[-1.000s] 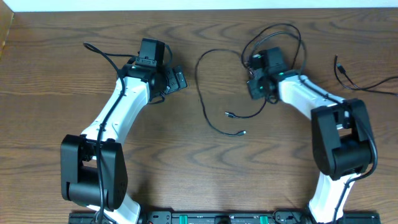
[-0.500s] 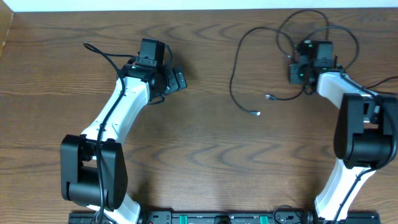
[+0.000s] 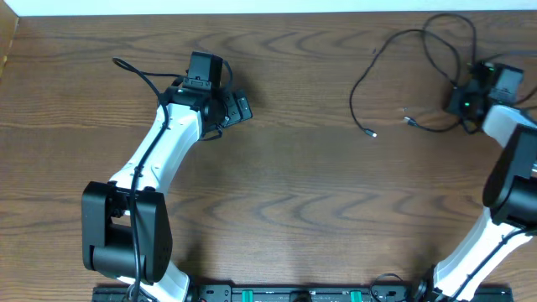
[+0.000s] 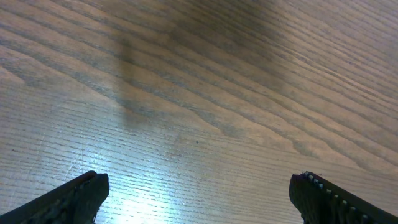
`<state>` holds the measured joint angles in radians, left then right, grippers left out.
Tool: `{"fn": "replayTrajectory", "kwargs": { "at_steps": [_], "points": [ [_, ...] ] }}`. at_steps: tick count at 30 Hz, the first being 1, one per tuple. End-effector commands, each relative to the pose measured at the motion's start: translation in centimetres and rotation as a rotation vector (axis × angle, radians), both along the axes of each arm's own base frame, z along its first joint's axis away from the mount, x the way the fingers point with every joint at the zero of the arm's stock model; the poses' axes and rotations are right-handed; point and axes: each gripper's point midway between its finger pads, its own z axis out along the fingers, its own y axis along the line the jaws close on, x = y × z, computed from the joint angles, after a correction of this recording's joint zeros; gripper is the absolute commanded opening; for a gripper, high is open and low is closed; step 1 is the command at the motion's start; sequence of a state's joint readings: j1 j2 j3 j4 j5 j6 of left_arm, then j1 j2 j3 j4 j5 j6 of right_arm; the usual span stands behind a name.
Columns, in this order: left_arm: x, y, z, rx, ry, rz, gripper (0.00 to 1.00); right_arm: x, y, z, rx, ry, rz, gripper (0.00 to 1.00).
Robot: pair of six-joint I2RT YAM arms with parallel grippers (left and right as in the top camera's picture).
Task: Untangle cables
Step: 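Pull the black cable up and right with the right gripper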
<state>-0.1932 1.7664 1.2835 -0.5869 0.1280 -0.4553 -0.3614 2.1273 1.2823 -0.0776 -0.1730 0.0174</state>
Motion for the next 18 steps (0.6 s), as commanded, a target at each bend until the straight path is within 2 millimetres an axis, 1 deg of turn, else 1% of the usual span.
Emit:
{"fn": "replayTrajectory", "kwargs": {
  "at_steps": [1,4,5,6,9,10,12,14,15,16,18],
  "points": [
    [-0.2,0.4,-0.7,0.020,0.017,-0.001,0.98,-3.8,-1.9,-4.9,0.155,0.112,-0.151,0.01],
    [-0.2,0.4,-0.7,0.020,0.017,-0.001,0.98,-3.5,-1.5,-4.2,0.248,0.073,-0.122,0.01],
    [-0.2,0.4,-0.7,0.019,0.017,-0.001,0.98,-3.4,-1.2,-4.0,0.271,0.062,-0.110,0.03],
    [-0.2,0.4,-0.7,0.019,0.017,-0.001,0.98,-3.2,-1.0,-3.6,0.291,0.049,-0.097,0.10],
    [-0.2,0.4,-0.7,0.019,0.017,-0.001,0.98,-3.0,-0.8,-2.1,0.294,0.028,-0.085,0.23],
    [-0.2,0.4,-0.7,0.019,0.017,-0.001,0.98,-2.8,-0.7,-1.4,0.287,0.017,-0.080,0.34],
    [-0.2,0.4,-0.7,0.019,0.017,-0.001,0.98,-2.4,-0.6,0.6,0.272,-0.017,-0.068,0.42],
    [-0.2,0.4,-0.7,0.019,0.017,-0.001,0.98,-1.9,-0.3,2.7,0.250,-0.052,-0.047,0.47],
    [-0.2,0.4,-0.7,0.019,0.017,-0.001,0.98,-1.7,0.0,4.3,0.233,-0.076,-0.030,0.48],
    [-0.2,0.4,-0.7,0.020,0.017,-0.001,0.98,-1.6,0.3,5.2,0.220,-0.090,-0.014,0.49],
    [-0.2,0.4,-0.7,0.019,0.017,-0.001,0.98,-1.3,1.4,7.8,0.187,-0.124,0.032,0.51]
  ]
}}
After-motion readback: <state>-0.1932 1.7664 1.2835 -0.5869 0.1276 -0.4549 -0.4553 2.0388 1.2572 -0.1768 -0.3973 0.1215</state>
